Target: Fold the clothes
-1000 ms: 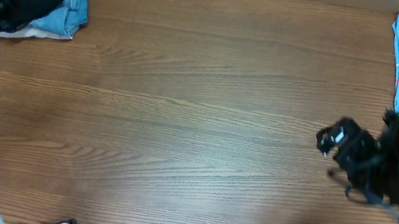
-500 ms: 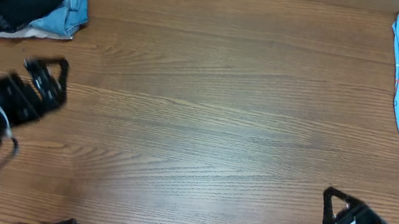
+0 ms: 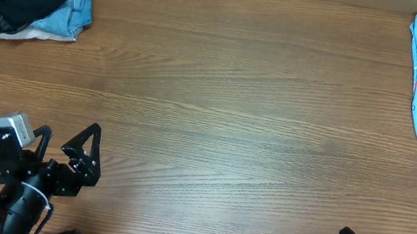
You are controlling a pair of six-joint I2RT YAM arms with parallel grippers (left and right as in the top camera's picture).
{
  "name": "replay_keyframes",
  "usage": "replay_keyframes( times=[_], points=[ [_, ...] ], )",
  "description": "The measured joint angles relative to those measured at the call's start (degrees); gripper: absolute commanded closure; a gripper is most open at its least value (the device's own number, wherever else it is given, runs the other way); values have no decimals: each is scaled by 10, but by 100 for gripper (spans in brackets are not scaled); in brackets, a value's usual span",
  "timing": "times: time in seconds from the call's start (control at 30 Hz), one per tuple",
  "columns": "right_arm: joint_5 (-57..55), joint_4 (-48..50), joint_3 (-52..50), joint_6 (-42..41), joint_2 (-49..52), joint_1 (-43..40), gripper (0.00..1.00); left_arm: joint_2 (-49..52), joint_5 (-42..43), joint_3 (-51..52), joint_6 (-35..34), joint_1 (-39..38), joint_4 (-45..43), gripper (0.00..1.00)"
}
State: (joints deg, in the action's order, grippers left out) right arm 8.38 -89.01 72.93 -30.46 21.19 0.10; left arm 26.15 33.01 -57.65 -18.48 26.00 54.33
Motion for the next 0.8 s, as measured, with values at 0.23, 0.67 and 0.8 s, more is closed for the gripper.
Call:
replay_keyframes(
  times=[0.23,0.67,0.8],
  points=[
    [-15,68,-65,-40,-80,0,0,0,26,23,-54,-51,-61,0],
    [63,143,-76,-56,-80,0,0,0,72,23,-28,-163,-49,0],
    [46,143,-76,-56,-80,0,0,0,57,23,-23,-166,-46,0]
  ],
)
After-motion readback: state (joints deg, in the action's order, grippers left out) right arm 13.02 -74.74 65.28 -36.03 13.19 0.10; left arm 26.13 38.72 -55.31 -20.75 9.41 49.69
